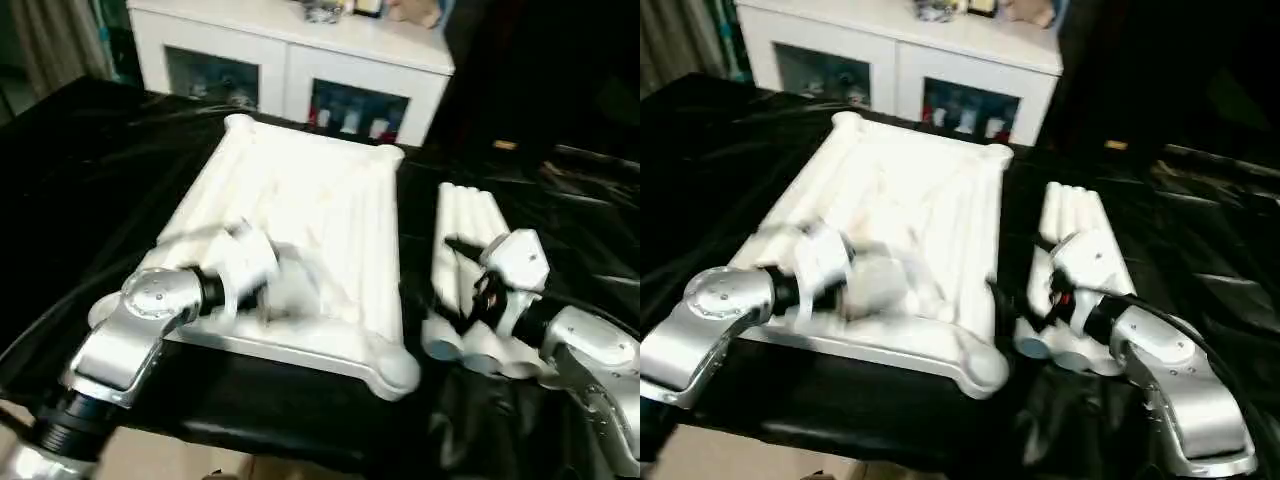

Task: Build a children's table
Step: Move to table, then move table base

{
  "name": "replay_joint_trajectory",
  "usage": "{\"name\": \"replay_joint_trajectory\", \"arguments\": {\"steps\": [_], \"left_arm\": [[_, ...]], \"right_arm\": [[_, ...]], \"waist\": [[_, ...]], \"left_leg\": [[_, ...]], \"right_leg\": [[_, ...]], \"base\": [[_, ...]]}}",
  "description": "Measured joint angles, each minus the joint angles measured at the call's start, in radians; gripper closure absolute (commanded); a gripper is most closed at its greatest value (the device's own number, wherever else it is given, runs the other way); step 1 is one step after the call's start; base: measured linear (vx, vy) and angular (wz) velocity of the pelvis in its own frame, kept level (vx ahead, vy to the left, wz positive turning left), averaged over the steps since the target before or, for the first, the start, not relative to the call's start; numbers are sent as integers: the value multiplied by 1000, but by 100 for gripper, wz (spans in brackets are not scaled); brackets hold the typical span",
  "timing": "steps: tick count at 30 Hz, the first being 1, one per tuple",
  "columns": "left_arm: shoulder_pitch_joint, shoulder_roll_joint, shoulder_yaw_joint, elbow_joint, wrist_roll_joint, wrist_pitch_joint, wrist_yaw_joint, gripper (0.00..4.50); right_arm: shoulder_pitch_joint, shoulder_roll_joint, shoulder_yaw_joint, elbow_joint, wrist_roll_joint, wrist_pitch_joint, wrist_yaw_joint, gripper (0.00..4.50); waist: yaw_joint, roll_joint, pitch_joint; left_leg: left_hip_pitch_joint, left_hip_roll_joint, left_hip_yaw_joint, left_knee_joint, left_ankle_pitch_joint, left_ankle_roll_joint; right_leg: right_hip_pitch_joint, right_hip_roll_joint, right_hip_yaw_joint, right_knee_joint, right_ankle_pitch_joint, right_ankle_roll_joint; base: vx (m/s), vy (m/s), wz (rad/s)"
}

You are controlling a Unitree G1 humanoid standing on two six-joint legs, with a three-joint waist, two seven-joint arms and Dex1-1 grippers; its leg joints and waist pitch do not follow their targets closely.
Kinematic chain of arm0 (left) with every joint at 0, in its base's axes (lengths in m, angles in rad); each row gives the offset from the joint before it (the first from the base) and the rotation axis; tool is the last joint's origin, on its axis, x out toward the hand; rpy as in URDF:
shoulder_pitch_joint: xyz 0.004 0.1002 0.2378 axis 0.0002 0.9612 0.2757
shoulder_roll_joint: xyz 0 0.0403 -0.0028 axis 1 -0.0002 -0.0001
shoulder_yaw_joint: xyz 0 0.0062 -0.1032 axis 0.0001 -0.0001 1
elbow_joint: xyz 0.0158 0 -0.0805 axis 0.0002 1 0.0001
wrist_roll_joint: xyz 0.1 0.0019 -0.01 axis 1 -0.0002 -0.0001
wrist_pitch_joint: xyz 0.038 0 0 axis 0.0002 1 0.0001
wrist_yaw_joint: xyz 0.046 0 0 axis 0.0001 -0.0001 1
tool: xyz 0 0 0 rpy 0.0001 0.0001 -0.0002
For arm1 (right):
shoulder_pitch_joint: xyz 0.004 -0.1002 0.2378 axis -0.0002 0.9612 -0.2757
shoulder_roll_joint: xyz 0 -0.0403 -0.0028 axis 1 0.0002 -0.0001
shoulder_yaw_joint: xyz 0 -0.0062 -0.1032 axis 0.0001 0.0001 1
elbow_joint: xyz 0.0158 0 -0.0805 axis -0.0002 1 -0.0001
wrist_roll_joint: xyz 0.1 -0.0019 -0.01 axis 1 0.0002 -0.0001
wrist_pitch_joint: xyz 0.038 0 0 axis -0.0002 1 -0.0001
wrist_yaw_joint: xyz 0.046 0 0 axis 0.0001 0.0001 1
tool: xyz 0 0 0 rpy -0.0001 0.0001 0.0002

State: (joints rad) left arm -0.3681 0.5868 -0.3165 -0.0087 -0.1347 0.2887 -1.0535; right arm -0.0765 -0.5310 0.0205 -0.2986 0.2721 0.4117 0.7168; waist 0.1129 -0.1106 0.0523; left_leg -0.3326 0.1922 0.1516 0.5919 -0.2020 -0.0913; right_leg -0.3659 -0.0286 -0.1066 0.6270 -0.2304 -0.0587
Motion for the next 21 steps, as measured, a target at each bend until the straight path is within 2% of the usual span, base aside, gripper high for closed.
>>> {"name": "replay_joint_trajectory", "arguments": {"steps": [2, 3, 7, 9, 15, 18, 19, 21], "left_arm": [[-21, 28, -44, 19, 3, -3, -89, 1], [-29, 30, -57, 30, 9, -13, -111, 18], [-59, 17, -109, 64, 44, -59, -156, 39], [-68, 1, -126, 67, 45, -59, -170, 63], [-99, -27, -156, 95, 51, -32, -187, 121], [-107, -21, -164, 104, 59, 1, -192, 127], [-108, -16, -169, 104, 64, 13, -199, 148], [-108, -5, -175, 103, 71, 39, -210, 158]], "right_arm": [[0, -37, 17, -2, 13, 0, 51, 0], [0, -50, 23, -3, 14, 0, 69, 0], [11, -109, 55, -23, 13, 0, 138, 0], [33, -133, 71, -42, 8, 0, 165, 0], [72, -173, 90, -61, 0, 3, 199, 0], [84, -185, 102, -84, 1, 14, 211, 0], [86, -186, 105, -88, 1, 15, 211, 0], [92, -186, 105, -90, 1, 15, 210, 0]], "waist": [[0, -1, 0], [0, -1, 0], [1, -1, 0], [1, -1, 0], [0, -1, 1], [-2, 0, 1], [-2, 0, 1], [-1, 0, 1]], "left_leg": [[0, -1, 6, 1, -2, 3], [0, -2, 8, 1, -2, 3], [0, 0, 15, 1, -3, 4], [0, 0, 15, 1, -3, 3], [1, 0, 16, 1, -3, 3], [0, 0, 16, 1, -3, 3], [1, 0, 16, 1, -3, 3], [0, 0, 16, 1, -3, 3]], "right_leg": [[0, -2, 6, 0, 0, 2], [0, -3, 7, 0, 0, 3], [0, -4, 10, 0, 0, 5], [0, -4, 10, 1, -1, 7], [0, -4, 10, 1, -2, 10], [0, -4, 10, 1, -2, 10], [0, -4, 10, 1, -2, 10], [0, -4, 10, 1, -2, 8]], "base": [[0, 0, 0], [0, 0, 0], [0, 0, 0], [0, 0, 0], [0, 0, 0], [0, 0, 0], [0, 0, 0], [0, 0, 0]]}}
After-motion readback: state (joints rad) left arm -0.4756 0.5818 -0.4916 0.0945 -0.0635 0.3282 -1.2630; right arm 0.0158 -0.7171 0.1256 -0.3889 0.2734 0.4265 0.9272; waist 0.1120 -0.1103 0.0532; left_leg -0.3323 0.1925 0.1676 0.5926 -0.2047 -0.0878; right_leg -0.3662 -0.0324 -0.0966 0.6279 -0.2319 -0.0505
